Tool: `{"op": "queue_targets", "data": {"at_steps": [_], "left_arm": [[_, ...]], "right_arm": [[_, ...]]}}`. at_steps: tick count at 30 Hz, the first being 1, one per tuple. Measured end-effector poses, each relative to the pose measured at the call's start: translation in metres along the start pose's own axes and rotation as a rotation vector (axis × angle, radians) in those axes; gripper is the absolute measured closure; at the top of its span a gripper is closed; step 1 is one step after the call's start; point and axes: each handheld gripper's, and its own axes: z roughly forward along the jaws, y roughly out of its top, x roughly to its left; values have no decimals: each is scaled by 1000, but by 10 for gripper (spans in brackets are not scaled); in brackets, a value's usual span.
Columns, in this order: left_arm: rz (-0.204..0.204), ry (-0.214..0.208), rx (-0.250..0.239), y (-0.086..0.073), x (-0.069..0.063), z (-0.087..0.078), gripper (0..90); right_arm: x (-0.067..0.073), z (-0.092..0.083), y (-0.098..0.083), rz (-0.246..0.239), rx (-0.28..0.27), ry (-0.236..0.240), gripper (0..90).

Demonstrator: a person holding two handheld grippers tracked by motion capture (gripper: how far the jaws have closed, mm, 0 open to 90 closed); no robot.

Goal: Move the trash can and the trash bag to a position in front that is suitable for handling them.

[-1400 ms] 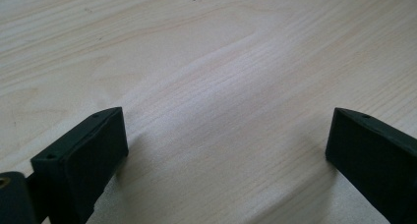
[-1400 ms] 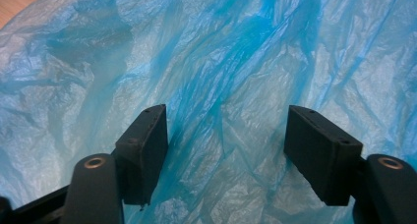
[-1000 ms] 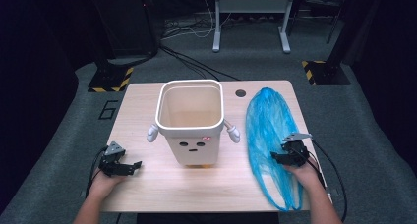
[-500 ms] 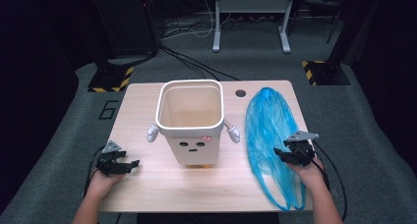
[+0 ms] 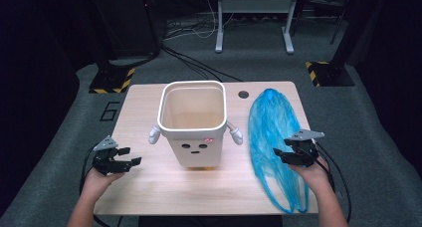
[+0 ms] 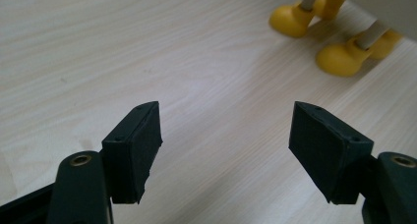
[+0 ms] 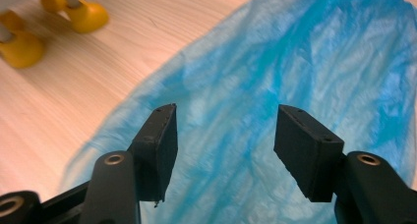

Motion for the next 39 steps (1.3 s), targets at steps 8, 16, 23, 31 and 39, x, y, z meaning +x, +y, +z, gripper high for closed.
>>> {"op": "queue_targets", "data": {"at_steps": [8, 16, 23, 31, 39], "left_arm": [[51, -40, -27, 22, -22, -10, 287], [104, -88, -62, 42, -41, -18, 283], [113, -107, -96, 55, -50, -21, 298], [124, -134, -132, 70, -57, -24, 313], [155, -151, -140, 85, -66, -18, 331]], "right_arm": [[24, -12, 25, -78, -41, 43, 365], [47, -20, 46, -136, -91, 132, 365], [59, -18, 61, -155, -121, 181, 360], [74, -16, 78, -165, -156, 247, 327], [83, 1, 94, -168, -164, 285, 339]]}}
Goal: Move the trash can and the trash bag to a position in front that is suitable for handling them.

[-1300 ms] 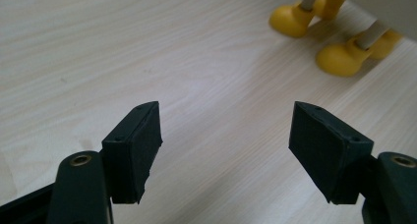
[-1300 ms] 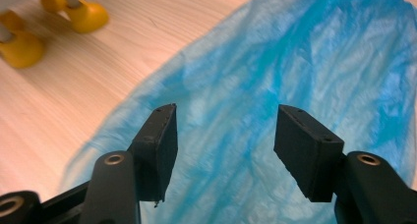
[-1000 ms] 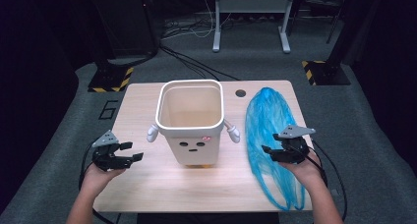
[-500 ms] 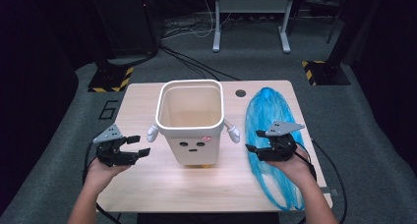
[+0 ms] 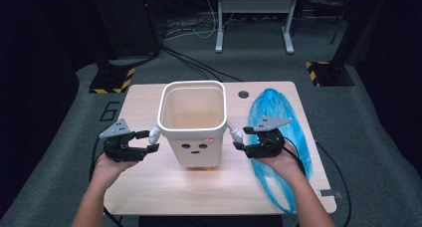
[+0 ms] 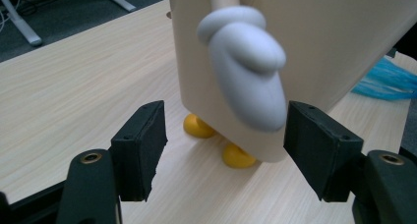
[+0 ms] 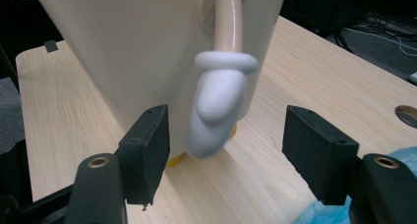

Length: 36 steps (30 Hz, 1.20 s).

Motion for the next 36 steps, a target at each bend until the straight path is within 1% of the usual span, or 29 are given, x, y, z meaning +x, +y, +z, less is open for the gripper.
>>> {"op": "queue_targets", "data": {"at_steps": [2, 4, 5, 6, 7, 8, 9, 10, 11, 12, 13, 16, 17, 20, 22, 23, 25, 27, 30, 32, 33, 34, 35, 36], "left_arm": [[-4, -12, -5, 4, 0, 2, 346], [-14, -22, -15, 8, 0, 5, 380], [-17, -33, -22, 9, 0, 6, 421], [-17, -36, -25, 10, 0, 7, 435], [-14, -43, -26, 11, -1, 8, 435], [-8, -46, -21, 12, -1, 9, 467], [1, -48, -14, 13, -1, 11, 499], [12, -56, -2, 14, -2, 13, 552], [12, -56, -2, 14, -2, 13, 561], [21, -53, 7, 14, -3, 15, 561], [22, -50, 9, 15, -3, 15, 585], [10, -55, 9, 16, -3, 15, 593], [5, -55, 9, 17, -3, 15, 593], [-5, -62, 5, 17, -4, 14, 593], [0, -58, -1, 17, -6, 13, 593], [7, -59, 2, 18, -7, 11, 593], [7, -65, 2, 18, -8, 10, 593], [8, -74, -1, 19, -10, 10, 593], [2, -85, -15, 20, -16, 8, 592], [10, -89, -22, 22, -21, 7, 592], [10, -91, -21, 22, -22, 7, 592], [24, -95, -16, 23, -28, 7, 591], [24, -95, -16, 23, -28, 7, 591], [32, -96, -12, 24, -31, 7, 591]], "right_arm": [[1, 3, 1, -9, 7, 7, 349], [4, 8, 5, -24, 6, 6, 436], [5, 12, 8, -23, -2, -2, 487], [5, 12, 8, -19, -3, 1, 522], [5, 12, 8, -19, -3, 1, 522], [5, 13, 10, -13, -10, 9, 554], [6, 14, 11, -7, -7, 4, 595], [6, 15, 11, -1, -6, -8, 622], [6, 15, 11, -1, -6, -8, 622], [5, 15, 11, 5, -7, -5, 626], [4, 15, 11, 18, -6, -1, 633], [4, 15, 12, 27, -5, 0, 640], [4, 14, 12, 24, -5, -6, 642], [5, 14, 12, 39, -7, -14, 650], [7, 13, 13, 31, -10, -28, 650], [10, 11, 13, 17, -13, -34, 651], [11, 10, 13, 16, -16, -36, 651], [12, 8, 13, 12, -20, -41, 651], [13, 2, 11, 27, -35, -39, 651], [15, -3, 10, 35, -44, -41, 652], [15, -5, 9, 31, -48, -42, 652], [17, -9, 7, 29, -49, -47, 652], [17, -9, 7, 29, -49, -47, 652], [17, -11, 6, 23, -47, -52, 653]]}}
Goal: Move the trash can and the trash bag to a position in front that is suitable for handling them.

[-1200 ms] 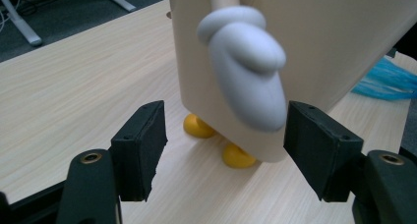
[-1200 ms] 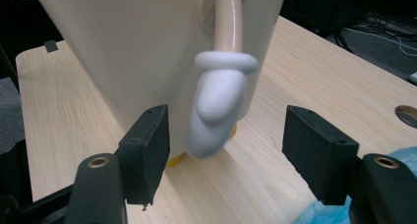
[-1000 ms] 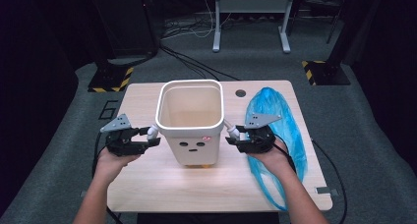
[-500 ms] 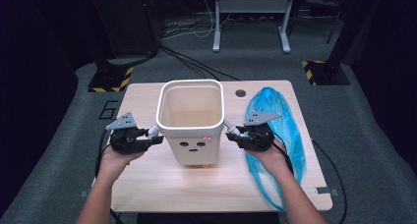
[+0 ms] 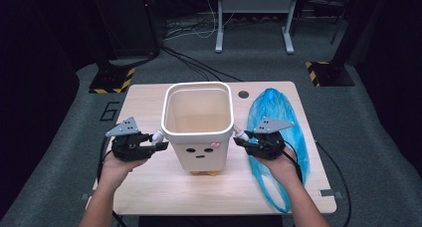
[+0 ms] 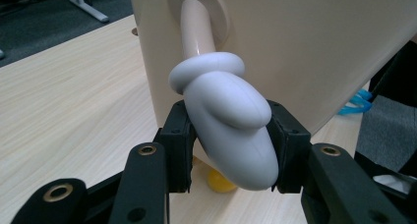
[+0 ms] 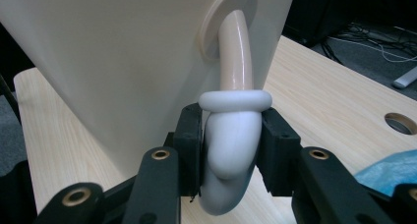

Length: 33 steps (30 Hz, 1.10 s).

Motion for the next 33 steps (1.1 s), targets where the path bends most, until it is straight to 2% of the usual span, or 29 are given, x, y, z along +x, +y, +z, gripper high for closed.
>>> {"op": "queue_targets", "data": {"at_steps": [9, 12, 15, 17, 22, 25, 28, 33], "left_arm": [[25, -13, 17, 2, -14, 8, 590], [30, -21, 17, -3, -20, 11, 590], [25, -32, 24, -6, -21, 13, 590], [18, -41, 11, -9, -21, 14, 590], [26, -43, 21, -10, -21, 12, 589], [24, -46, 16, -10, -21, 12, 588], [8, -56, 11, -10, -20, 13, 588], [5, -58, 8, -10, -18, 14, 587]], "right_arm": [[2, -17, -11, 1, 10, -16, 651], [2, -22, -16, -16, 25, -12, 650], [3, -23, -20, -16, 33, -2, 649], [3, -24, -22, -18, 34, -1, 651], [5, -27, -23, -25, 32, 16, 647], [3, -28, -25, -18, 26, 32, 648], [-1, -27, -26, 13, 17, 43, 652], [-3, -26, -26, 15, 13, 45, 651]]}}
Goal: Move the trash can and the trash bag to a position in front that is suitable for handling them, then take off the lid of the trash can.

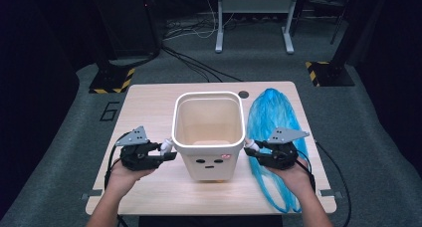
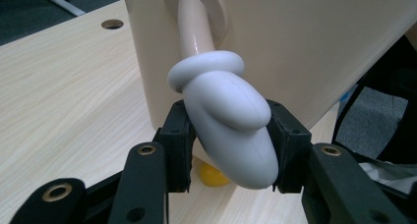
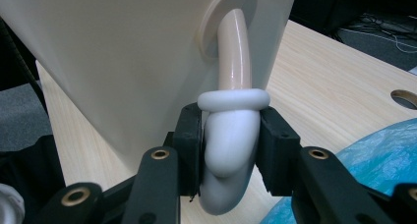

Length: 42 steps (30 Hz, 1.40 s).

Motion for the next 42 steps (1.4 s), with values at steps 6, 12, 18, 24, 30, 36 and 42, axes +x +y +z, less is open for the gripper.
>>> {"op": "queue_targets", "data": {"at_steps": [6, 12, 18, 24, 30, 36, 42], "left_arm": [[-5, 6, -1, 1, 1, -3, 515], [-9, 31, 9, 5, 3, -18, 448], [-16, 36, -20, 9, 4, -32, 405], [-21, 35, -41, 13, 4, -38, 379], [-13, 27, -37, 21, 4, -41, 379], [0, 16, -46, 35, 1, -48, 366], [21, -8, -66, 49, -4, -55, 371]], "right_arm": [[1, 0, 1, -7, 10, 14, 601], [1, -12, 9, -2, 20, -8, 512], [1, -23, 18, -7, 8, -6, 481], [3, -27, 23, -57, 26, 8, 475], [4, -31, 32, -97, 30, -37, 485], [-2, -41, 44, -77, 6, -30, 470], [-9, -49, 57, -9, 6, 9, 418]]}}
